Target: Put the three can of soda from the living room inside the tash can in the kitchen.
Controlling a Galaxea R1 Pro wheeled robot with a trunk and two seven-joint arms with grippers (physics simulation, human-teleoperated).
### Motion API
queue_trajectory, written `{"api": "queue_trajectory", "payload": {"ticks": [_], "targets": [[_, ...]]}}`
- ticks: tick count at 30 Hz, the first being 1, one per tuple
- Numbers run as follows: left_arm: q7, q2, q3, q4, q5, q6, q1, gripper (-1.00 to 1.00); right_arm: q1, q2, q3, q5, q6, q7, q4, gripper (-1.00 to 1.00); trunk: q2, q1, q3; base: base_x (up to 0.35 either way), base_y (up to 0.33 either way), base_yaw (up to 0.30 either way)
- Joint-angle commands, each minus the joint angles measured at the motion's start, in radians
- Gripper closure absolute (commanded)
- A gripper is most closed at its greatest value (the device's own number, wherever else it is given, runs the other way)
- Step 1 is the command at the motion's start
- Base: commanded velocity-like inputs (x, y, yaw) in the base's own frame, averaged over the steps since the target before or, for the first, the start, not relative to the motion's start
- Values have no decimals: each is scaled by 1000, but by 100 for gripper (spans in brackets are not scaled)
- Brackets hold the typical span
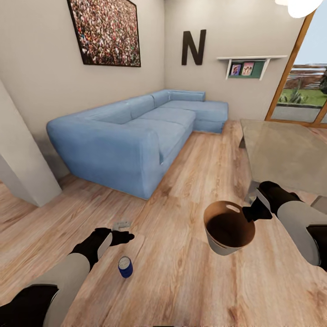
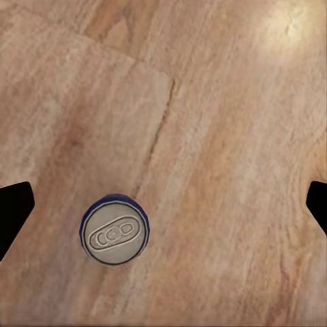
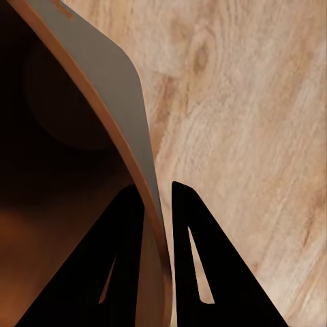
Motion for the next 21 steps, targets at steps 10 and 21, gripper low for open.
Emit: {"api": "queue_trajectory", "payload": {"ticks": [10, 21], "targets": [[46, 2, 3, -6, 2, -6, 0, -100, -114, 7, 56, -21, 2, 7, 70, 100, -3, 4, -54, 0, 0, 0], [52, 1, -4, -11, 3, -11, 1, -100, -310, 8, 149, -1, 2, 8, 208, 100, -3, 4, -61, 0, 0, 0]]}}
